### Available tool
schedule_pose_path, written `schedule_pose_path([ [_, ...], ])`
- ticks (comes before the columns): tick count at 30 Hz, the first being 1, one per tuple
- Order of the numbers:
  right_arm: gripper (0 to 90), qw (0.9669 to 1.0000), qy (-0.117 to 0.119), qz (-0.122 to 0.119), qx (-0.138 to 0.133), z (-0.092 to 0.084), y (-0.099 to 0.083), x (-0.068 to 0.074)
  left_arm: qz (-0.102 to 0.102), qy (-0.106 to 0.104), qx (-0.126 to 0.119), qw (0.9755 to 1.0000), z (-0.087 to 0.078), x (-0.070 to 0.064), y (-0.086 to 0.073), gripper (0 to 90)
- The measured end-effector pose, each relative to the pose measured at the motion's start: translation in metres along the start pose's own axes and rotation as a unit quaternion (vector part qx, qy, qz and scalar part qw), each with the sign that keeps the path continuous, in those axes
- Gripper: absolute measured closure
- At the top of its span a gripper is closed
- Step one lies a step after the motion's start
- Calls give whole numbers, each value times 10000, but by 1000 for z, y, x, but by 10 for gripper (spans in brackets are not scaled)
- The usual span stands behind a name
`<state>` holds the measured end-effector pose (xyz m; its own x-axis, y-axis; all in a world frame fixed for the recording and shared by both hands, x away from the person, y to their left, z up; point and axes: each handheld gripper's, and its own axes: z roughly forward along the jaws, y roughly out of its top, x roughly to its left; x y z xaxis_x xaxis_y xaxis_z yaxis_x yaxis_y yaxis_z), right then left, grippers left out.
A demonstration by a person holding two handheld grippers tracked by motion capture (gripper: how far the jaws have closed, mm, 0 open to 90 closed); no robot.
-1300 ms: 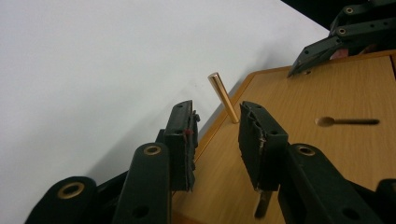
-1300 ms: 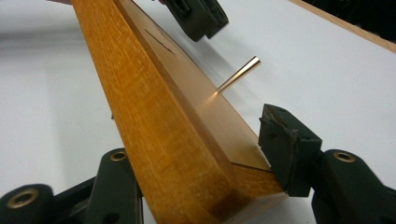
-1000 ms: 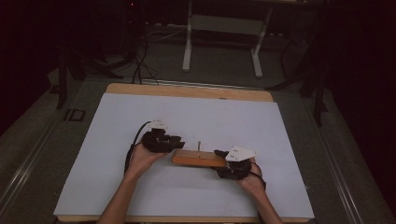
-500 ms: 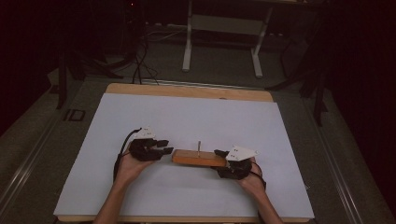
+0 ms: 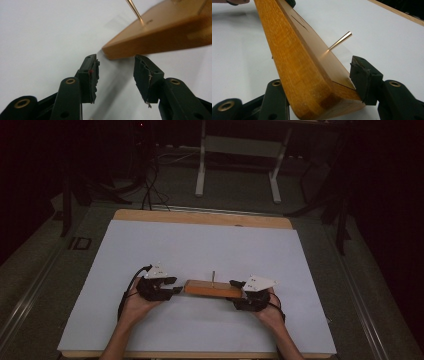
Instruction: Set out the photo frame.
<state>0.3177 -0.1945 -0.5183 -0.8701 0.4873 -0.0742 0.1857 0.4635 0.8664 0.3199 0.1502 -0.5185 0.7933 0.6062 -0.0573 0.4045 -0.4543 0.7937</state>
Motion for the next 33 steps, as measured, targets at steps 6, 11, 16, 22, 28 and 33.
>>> schedule_pose_path([
  [6, 476, 10000, 23, 39, -8, -1, 0, -1, 152, -100, 28, 9998, 5, -5, 1, 493],
  [11, 478, 10000, 34, 47, -8, -1, 0, -2, 264, -101, 13, 9996, 12, -8, 5, 482],
  [16, 478, 10000, 48, 65, -23, -2, 0, -3, 354, -70, -33, 9993, 21, -11, 10, 458],
  [22, 480, 9999, 23, 104, -57, -4, 0, -5, 416, -55, -91, 9991, 28, -12, 13, 448],
  [28, 481, 9999, 4, 138, -79, -6, -1, -7, 440, 21, -114, 9990, 34, -12, 17, 443],
  [33, 481, 9998, -7, 162, -85, -6, -1, -8, 441, 69, -132, 9989, 36, -12, 18, 460],
])
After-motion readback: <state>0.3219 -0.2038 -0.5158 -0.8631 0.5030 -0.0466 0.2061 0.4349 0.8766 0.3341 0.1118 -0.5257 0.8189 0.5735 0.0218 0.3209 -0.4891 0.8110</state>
